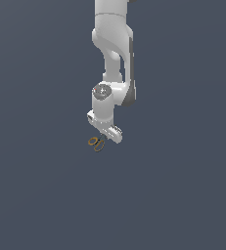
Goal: Pick up the object and move it to a goal position.
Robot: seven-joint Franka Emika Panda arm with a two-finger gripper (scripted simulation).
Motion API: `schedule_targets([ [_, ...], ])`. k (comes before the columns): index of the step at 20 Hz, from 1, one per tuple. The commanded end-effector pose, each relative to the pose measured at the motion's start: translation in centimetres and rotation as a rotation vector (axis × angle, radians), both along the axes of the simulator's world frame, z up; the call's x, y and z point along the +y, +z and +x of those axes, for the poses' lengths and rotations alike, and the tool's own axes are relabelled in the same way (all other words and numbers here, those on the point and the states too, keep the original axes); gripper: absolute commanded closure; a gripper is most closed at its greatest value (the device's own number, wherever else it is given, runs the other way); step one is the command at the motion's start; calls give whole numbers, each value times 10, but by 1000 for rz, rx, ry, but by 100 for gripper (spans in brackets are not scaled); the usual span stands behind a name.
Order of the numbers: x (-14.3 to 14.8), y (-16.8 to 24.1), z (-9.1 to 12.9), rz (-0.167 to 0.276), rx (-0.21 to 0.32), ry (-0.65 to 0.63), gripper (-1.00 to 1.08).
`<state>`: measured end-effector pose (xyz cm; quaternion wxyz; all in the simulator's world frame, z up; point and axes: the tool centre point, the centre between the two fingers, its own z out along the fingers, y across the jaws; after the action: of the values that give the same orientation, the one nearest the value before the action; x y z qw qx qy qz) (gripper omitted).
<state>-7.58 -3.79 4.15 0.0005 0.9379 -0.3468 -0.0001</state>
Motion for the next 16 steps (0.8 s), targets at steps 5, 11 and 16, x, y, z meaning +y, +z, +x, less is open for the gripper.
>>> schedule_targets([
  [5,-35,49,11,0,-1,0,108],
  [11,-75,106,24,0,-1,0,108],
  [16,-109,154,36,0,-1,2,108],
])
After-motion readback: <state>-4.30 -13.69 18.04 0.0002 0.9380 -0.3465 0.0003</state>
